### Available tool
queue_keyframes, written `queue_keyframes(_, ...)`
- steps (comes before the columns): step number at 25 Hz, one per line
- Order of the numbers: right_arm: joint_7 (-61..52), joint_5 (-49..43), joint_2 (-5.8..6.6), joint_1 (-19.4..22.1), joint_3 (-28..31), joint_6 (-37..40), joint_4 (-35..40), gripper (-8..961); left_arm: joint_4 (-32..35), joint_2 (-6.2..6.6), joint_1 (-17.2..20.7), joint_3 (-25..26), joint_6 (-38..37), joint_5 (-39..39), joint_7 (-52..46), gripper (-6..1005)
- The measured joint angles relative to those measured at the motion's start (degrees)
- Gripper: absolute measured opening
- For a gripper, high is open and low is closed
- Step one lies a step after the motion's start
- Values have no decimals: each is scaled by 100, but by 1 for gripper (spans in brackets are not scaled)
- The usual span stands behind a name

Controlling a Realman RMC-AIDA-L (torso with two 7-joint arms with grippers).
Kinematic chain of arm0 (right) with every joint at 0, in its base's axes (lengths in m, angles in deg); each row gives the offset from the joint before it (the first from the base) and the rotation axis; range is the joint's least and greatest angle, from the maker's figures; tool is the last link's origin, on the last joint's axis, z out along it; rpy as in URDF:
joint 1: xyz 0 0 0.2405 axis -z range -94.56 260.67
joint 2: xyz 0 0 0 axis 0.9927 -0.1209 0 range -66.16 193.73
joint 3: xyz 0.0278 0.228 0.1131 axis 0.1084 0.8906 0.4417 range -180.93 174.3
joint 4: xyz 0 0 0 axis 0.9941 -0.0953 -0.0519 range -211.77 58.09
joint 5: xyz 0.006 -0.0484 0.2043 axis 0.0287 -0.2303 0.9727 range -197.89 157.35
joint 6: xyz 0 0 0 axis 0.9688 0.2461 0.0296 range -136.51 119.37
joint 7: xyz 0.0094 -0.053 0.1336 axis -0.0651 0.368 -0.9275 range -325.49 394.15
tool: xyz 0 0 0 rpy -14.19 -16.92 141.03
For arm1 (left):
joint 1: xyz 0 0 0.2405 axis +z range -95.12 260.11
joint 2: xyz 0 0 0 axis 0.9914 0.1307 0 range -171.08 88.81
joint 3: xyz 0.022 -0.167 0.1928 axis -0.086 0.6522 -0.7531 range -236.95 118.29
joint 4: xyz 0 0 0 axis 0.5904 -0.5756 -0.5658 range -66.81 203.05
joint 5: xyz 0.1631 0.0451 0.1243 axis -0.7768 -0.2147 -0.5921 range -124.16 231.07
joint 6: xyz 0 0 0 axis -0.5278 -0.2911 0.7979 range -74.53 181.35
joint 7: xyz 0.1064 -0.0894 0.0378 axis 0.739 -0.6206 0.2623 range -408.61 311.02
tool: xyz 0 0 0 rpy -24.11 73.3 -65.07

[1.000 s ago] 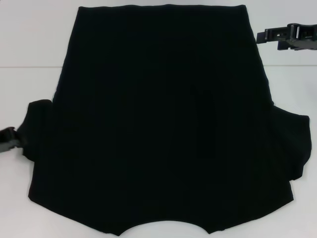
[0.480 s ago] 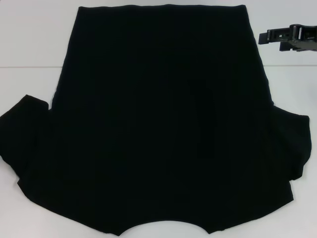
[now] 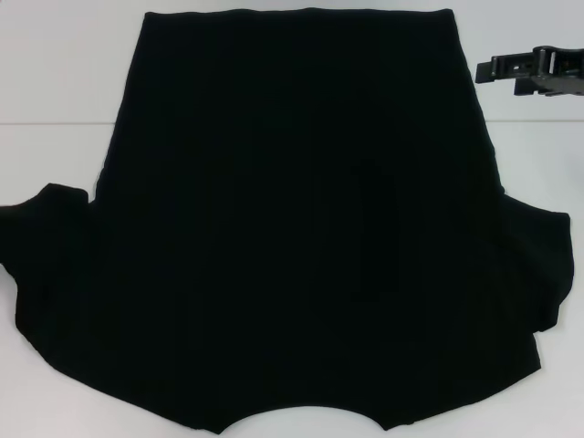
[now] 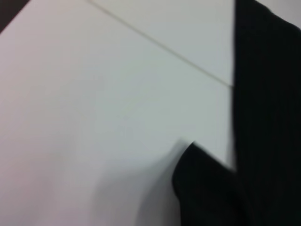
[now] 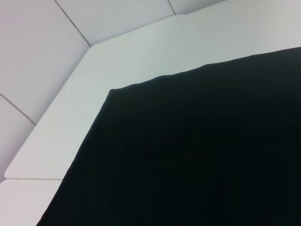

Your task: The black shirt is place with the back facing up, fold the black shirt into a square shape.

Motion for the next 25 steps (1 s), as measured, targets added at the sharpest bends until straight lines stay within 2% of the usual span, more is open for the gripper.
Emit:
queue_keyframes(7,0,-1,-2,0,0,34,0,738,476,82,-302,-228,-748,2,-63,52)
queue_keyframes(13,-6,-1,-7,0,-16,34,0,733,371,-84,-502,-756,-956,100,-77,61)
queue_keyframes(14,-7,-1,-9,0,-18,34,0,732,294,-230,-567,-1121,-1019,277,-36,63)
queue_keyframes(15,-7,-1,-12,-1,-21,34,0,732,280,-252,-574,-1193,-1033,315,-31,64)
queue_keyframes(17,-4,-1,-14,0,-23,34,0,730,174,-326,-599,-1715,-1050,492,-14,67)
queue_keyframes(20,11,-1,-14,-1,-24,32,0,727,-34,-348,-645,-2435,-1020,592,-7,71)
queue_keyframes(25,30,-6,-12,0,-15,3,-7,723,-201,-264,-752,-2624,-1060,597,15,79)
